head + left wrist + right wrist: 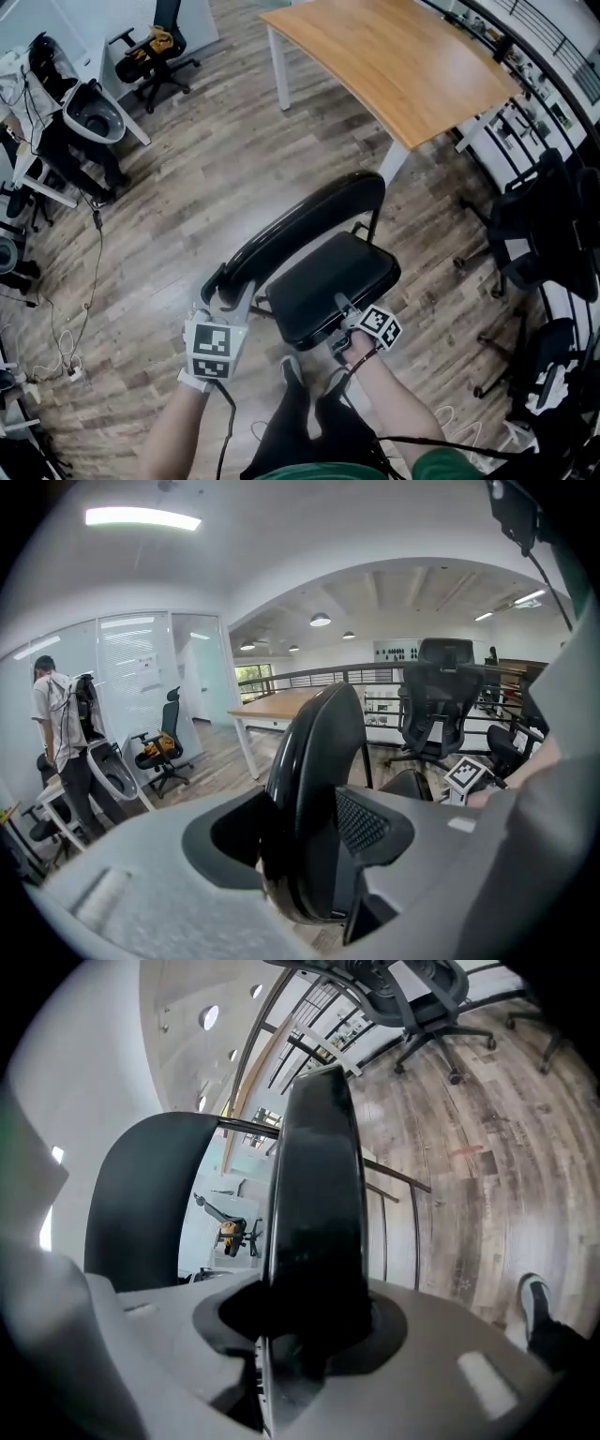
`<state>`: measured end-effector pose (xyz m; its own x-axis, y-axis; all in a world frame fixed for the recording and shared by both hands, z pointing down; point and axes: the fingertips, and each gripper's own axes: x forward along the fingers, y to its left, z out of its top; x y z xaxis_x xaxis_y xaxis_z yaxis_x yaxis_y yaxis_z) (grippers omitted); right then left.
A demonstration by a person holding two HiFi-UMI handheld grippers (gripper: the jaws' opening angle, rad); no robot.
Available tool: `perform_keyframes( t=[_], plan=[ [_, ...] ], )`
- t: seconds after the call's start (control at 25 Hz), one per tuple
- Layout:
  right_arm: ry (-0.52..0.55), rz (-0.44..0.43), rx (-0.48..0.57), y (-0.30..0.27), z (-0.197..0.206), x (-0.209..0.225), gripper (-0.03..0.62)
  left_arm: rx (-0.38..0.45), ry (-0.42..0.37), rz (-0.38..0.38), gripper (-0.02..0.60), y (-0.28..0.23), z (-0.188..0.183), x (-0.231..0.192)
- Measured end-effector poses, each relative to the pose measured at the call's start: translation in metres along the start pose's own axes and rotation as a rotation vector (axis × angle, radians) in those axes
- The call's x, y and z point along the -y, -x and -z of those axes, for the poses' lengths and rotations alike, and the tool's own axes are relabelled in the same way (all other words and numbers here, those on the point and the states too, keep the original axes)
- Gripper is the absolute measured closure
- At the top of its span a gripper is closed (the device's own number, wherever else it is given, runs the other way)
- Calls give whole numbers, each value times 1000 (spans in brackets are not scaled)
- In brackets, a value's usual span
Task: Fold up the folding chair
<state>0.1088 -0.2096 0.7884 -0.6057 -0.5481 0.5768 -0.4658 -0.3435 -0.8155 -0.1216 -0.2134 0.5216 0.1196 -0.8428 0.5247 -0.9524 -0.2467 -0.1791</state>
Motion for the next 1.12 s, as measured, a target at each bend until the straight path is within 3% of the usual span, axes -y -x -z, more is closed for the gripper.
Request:
perform_keyframes(
  t=[0.24, 0.88, 1.12],
  plan=[
    [0, 28, 11, -16, -3, -38, 450, 17, -44, -13, 351, 16, -10, 11],
    [3, 238, -2, -60, 2, -101, 439, 42, -101, -66, 354, 39, -17, 22],
    [-3, 256, -1, -74, -1, -119, 436, 49, -115, -82, 354, 43, -19, 31]
  ],
)
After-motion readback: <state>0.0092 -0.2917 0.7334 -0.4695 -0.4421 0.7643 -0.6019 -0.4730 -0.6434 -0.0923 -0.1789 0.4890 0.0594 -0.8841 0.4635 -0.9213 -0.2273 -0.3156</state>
